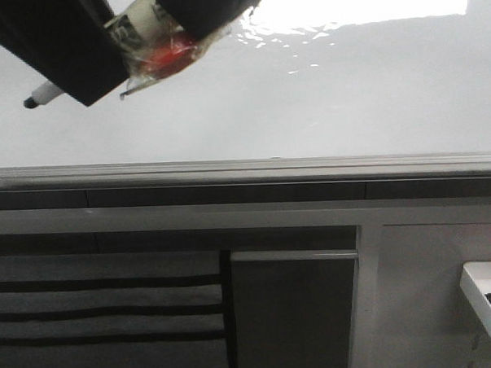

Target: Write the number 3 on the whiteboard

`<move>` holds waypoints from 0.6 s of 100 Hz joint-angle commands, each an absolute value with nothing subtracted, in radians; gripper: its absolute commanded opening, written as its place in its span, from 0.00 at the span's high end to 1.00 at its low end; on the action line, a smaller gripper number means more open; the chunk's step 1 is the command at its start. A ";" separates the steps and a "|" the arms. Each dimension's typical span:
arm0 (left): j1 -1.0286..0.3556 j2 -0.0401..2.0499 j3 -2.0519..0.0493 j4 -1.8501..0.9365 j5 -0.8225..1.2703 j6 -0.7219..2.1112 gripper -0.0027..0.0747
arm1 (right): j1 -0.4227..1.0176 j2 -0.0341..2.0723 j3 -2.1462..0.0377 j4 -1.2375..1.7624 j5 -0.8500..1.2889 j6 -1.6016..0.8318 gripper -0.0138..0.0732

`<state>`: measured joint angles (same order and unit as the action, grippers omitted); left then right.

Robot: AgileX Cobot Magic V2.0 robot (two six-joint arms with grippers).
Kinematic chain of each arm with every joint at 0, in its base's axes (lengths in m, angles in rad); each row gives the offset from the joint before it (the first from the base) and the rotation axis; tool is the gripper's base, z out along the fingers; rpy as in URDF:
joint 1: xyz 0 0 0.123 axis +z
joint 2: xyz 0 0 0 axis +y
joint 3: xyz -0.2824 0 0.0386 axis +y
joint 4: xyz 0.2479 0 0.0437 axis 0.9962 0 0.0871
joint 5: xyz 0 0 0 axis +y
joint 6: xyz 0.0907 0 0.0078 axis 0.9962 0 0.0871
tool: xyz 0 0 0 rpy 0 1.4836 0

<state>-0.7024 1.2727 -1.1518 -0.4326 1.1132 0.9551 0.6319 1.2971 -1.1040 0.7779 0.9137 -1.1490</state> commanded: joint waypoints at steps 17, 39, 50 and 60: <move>-0.710 1.245 -1.177 -0.468 1.078 0.946 0.99 | 0.632 1.276 -1.135 0.818 0.901 -1.159 0.87; -0.710 1.245 -1.177 -0.488 1.078 0.946 0.99 | 0.632 1.276 -1.135 0.818 0.901 -1.159 0.90; -0.710 1.245 -1.177 -0.486 1.059 0.946 0.99 | 0.632 1.276 -1.135 0.818 0.901 -1.159 0.90; -0.710 1.245 -1.177 -0.486 1.053 0.942 0.99 | 0.632 1.276 -1.135 0.818 0.901 -1.159 0.90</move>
<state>-0.7033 1.2727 -1.1495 -0.4341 1.1098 0.9594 0.6319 1.2971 -1.1058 0.7775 0.9196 -1.1511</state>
